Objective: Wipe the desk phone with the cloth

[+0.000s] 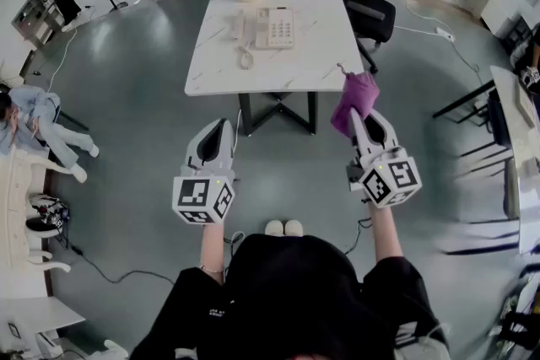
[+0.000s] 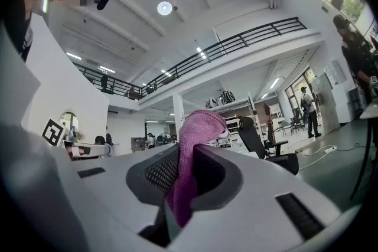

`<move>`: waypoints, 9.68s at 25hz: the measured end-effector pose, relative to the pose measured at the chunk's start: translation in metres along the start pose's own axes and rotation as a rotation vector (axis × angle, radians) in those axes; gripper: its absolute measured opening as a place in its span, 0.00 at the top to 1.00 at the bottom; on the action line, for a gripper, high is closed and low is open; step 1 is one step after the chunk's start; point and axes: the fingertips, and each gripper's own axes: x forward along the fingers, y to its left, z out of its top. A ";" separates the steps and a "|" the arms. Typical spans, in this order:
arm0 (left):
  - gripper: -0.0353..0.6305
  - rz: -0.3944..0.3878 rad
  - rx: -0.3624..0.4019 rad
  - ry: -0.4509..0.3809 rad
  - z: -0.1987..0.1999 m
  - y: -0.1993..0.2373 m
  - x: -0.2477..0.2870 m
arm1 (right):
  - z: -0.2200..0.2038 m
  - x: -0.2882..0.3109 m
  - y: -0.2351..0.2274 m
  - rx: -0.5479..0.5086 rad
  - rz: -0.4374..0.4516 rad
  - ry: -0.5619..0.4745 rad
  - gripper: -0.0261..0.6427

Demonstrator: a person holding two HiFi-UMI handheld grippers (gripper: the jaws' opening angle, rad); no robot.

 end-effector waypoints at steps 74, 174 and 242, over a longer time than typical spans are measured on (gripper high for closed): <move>0.95 -0.093 -0.065 0.093 -0.037 0.124 0.282 | -0.056 0.279 -0.140 0.003 -0.119 0.104 0.91; 0.95 0.029 -0.325 0.447 -0.190 0.185 0.474 | -0.261 0.572 -0.210 -0.902 0.337 0.627 0.91; 0.95 -0.026 -0.257 0.431 -0.173 0.171 0.463 | -0.288 0.473 -0.160 -0.729 0.566 0.829 0.91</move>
